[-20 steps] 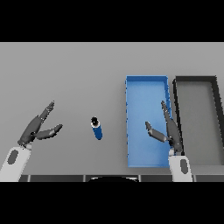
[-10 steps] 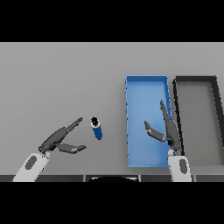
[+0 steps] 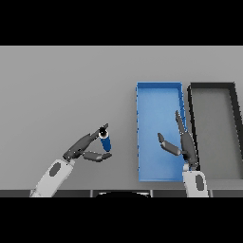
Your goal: Pick up the blue pipe and place it into the blue bin.
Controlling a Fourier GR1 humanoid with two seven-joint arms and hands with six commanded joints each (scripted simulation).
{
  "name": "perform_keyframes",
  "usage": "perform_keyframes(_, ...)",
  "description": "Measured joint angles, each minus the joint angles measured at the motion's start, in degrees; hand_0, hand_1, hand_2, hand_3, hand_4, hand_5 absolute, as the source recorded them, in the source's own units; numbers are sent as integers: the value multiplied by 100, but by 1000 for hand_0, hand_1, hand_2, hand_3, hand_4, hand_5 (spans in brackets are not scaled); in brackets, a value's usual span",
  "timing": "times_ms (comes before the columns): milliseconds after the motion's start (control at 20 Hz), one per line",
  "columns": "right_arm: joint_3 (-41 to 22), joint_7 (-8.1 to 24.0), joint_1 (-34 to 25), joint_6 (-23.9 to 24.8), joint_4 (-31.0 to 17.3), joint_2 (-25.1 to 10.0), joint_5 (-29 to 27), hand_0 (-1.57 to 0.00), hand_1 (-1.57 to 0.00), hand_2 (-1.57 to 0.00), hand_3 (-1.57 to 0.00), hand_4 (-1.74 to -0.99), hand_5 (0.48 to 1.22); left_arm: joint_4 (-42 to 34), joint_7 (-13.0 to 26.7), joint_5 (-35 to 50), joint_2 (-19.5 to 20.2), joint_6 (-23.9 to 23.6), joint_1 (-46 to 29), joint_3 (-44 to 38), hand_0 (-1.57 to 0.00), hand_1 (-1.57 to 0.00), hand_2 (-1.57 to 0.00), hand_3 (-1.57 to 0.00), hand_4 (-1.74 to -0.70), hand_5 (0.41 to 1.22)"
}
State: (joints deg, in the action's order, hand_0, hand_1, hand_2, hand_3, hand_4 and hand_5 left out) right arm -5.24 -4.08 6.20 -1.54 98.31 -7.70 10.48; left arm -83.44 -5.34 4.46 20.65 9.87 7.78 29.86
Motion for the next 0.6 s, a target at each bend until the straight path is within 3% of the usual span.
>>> perform_keyframes(250, 45, -197, 36, -15, -58, -35, -26, 1, 1, 1, 1, -1214, 645, 415, 98, -404, -219, -210, 228, 133, 1, 1, 1, 1, -1062, 420)
perform_keyframes(350, 37, -62, 2, 14, -24, -36, 10, 1, 1, 1, 1, -1205, 649, 677, -36, -300, -471, -148, 293, 132, 1, 1, 1, 1, -1090, 441)
perform_keyframes(450, 27, -140, 49, 18, -32, -42, 40, 1, 1, 1, 1, -1210, 653, 718, -182, -310, -626, -168, 355, 169, 1, 0, -54, -40, -1140, 502)
perform_keyframes(550, 87, -252, 77, 0, -70, -105, 6, 1, 1, 1, 1, -1217, 655, 812, -316, -107, -771, -148, 340, 59, -10, -156, -308, -276, -1243, 613)
perform_keyframes(600, 91, -263, 89, -40, -84, -108, -36, 1, 1, 1, 1, -1220, 656, 872, -358, 0, -848, -114, 330, 14, -125, -319, -485, -535, -1281, 735)
